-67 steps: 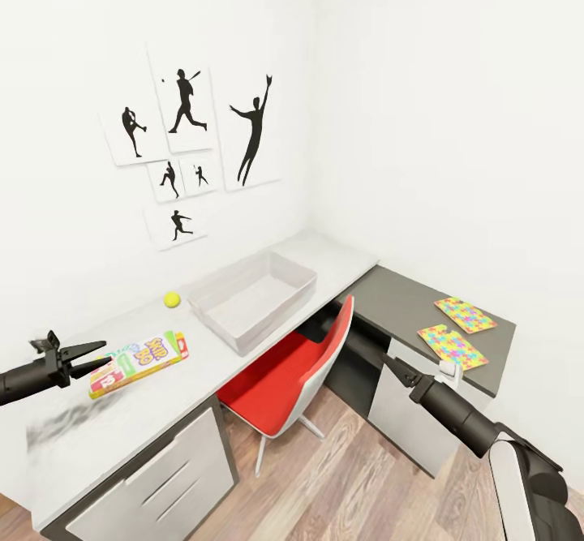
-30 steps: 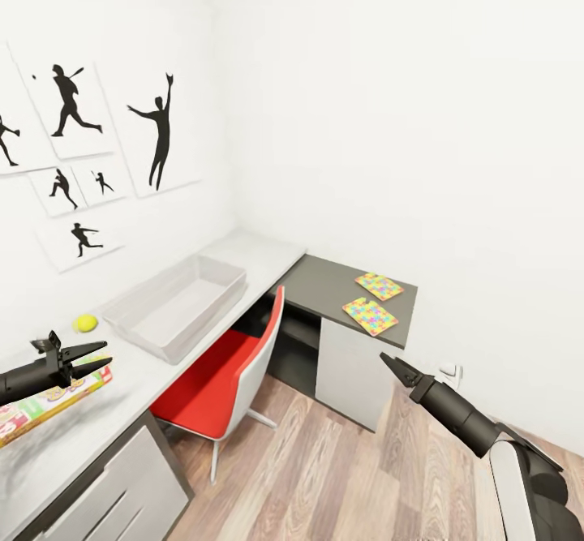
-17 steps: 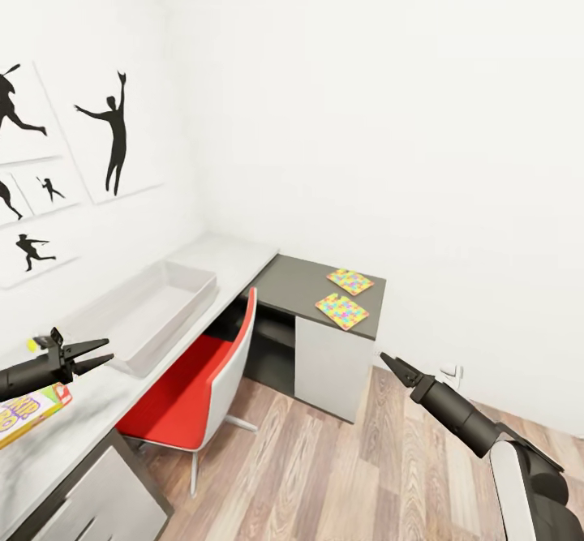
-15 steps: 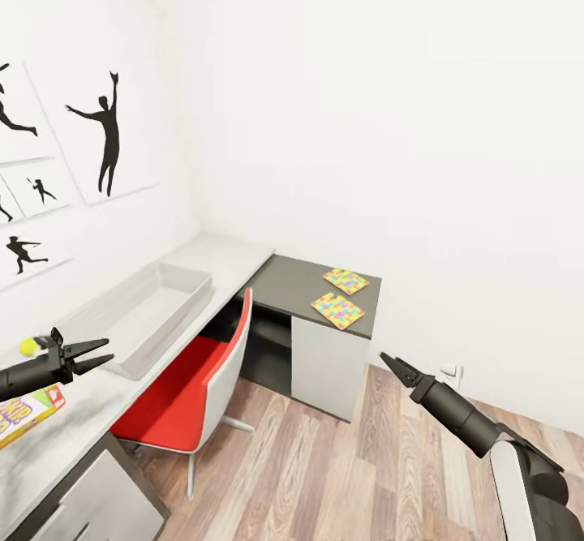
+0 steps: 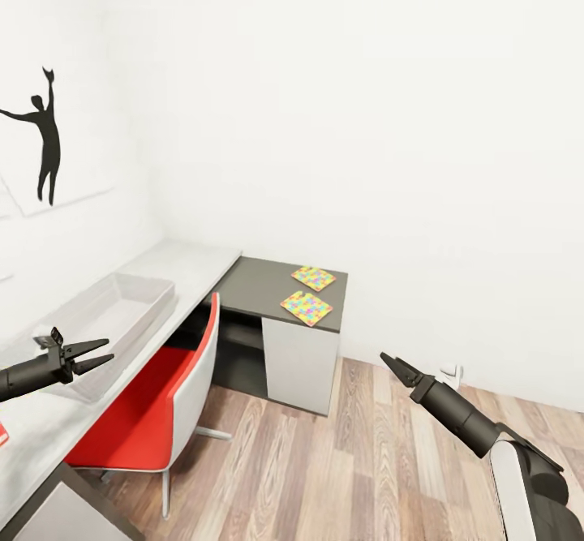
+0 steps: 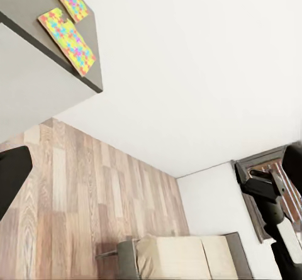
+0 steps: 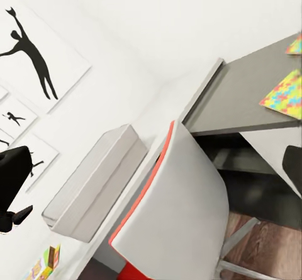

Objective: Put all the toys in the child's room - the three board games (two on the bed and one on the table), the two jigsaw puzzles on the table, and the tennis ball on the table - inside the toy box on the table in the child's room.

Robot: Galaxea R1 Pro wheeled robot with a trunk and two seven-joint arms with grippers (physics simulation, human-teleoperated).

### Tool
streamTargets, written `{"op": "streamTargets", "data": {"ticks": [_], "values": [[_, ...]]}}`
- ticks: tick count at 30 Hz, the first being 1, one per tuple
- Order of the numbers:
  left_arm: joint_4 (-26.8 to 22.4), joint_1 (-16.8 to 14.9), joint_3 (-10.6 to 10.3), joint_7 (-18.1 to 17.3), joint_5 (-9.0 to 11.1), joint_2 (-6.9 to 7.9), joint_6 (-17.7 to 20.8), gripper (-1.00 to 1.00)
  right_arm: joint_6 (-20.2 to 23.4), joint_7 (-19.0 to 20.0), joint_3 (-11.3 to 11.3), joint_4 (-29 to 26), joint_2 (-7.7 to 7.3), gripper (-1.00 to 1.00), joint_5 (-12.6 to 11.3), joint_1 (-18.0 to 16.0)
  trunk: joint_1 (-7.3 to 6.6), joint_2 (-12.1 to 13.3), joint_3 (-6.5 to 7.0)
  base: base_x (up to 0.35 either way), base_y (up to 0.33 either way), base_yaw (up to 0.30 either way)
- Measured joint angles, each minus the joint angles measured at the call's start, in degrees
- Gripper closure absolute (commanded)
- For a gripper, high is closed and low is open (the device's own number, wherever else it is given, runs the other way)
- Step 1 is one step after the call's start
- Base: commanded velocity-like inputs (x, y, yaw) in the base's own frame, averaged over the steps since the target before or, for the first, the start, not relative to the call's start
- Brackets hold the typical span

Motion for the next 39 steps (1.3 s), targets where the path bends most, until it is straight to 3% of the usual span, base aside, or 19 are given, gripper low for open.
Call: {"op": "streamTargets", "data": {"ticks": [39], "values": [[0.0,0.0,0.0,0.0,-0.2,-0.15,0.0,-1.0,0.0,0.0,-0.1,0.0,0.0,-1.0,0.0,0.0,0.0,0.0,0.0,0.0,0.0,-0.277]]}}
